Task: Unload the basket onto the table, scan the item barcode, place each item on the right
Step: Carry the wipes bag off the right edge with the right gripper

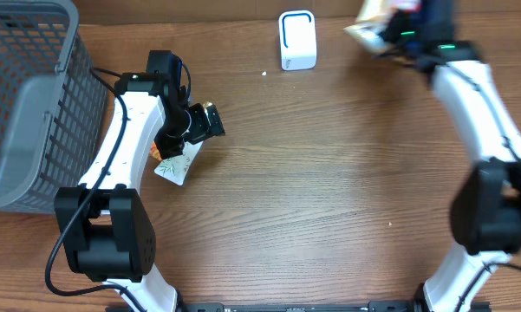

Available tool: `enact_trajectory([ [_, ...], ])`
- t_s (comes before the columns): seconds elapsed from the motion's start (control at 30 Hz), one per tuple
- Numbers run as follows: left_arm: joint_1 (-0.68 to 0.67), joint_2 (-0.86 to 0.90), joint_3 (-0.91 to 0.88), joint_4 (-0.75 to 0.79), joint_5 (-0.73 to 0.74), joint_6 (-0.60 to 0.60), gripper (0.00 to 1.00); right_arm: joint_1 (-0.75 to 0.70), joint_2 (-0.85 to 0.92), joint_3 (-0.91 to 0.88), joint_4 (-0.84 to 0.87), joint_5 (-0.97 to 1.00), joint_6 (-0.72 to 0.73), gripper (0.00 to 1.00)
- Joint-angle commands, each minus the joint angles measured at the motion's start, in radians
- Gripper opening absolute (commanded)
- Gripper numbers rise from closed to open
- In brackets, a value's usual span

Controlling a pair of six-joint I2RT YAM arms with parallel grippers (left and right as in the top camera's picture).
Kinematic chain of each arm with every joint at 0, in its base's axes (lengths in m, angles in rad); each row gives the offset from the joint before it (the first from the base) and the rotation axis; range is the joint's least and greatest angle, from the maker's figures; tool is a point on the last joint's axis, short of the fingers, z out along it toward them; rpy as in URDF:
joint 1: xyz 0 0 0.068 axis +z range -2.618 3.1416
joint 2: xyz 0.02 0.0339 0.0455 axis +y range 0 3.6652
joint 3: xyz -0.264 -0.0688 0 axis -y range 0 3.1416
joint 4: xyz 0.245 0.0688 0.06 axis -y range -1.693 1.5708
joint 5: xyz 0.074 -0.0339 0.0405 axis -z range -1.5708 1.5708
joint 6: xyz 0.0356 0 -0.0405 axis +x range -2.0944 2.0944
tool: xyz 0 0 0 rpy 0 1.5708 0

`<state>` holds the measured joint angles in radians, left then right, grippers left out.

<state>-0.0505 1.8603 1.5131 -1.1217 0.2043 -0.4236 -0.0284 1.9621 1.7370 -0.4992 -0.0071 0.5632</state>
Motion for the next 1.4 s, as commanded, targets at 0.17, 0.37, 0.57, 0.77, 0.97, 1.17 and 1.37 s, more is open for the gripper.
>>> enact_trajectory([
  [0.17,-0.004,0.012,-0.007,0.002,-0.005,-0.003,1.0,-0.382,-0.051,0.023,-0.226,0.121,0.119,0.04],
  [0.37,-0.004,0.012,-0.007,0.002,-0.005,-0.003,1.0,-0.608,-0.02,0.016,-0.29,0.122,0.118,0.04],
  [0.57,-0.004,0.012,-0.007,0.002,-0.005,-0.003,1.0,-0.718,0.012,0.014,-0.301,0.118,0.117,0.1],
  [0.77,-0.004,0.012,-0.007,0.002,-0.005,-0.003,1.0,-0.732,0.044,0.014,-0.296,0.119,0.117,0.4],
  [0.97,-0.004,0.012,-0.007,0.002,-0.005,-0.003,1.0,-0.727,0.032,0.022,-0.306,0.118,0.118,0.8],
  [1.17,-0.004,0.012,-0.007,0.002,-0.005,-0.003,1.0,-0.728,-0.077,0.026,-0.306,0.118,0.118,0.82],
  [1.37,-0.004,0.012,-0.007,0.002,-0.005,-0.003,1.0,-0.728,-0.233,0.026,-0.31,-0.155,0.118,0.92],
])
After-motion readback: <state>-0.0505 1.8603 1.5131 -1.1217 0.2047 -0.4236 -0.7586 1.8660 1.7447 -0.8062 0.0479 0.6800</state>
